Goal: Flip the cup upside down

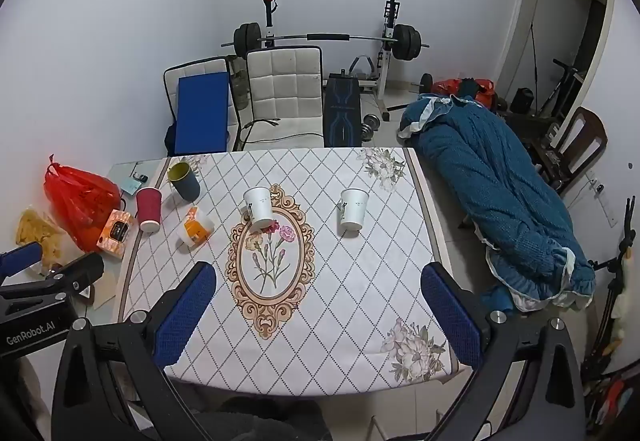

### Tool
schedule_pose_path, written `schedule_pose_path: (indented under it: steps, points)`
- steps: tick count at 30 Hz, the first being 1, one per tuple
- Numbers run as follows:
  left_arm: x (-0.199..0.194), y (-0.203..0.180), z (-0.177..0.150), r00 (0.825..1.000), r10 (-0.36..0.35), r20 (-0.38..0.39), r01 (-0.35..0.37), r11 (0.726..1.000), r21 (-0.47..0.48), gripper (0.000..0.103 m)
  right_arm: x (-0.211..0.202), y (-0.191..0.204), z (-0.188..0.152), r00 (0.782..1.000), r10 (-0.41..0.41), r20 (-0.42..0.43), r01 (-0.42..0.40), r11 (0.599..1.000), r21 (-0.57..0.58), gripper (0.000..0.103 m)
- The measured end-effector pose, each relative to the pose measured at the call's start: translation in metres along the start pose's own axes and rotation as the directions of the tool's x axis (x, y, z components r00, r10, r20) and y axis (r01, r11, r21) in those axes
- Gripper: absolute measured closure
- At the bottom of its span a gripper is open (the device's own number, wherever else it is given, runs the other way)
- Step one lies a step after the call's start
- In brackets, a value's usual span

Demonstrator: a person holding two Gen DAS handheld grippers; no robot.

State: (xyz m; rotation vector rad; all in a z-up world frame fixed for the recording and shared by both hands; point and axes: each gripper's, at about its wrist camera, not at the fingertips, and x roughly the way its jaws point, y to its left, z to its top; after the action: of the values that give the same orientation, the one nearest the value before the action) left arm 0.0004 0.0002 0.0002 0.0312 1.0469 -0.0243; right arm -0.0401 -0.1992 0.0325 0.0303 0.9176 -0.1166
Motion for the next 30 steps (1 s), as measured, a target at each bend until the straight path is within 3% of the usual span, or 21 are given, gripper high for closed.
schedule_pose_path:
  steps: [30]
  points:
    - [-0.023,0.005,0.005,0.999,0.002,0.054,-0.002,1.000,0.010,0.000,-0.008,0.009,0.010,1.000,0.012,0.004,-0.012,1.000,0.005,0.000]
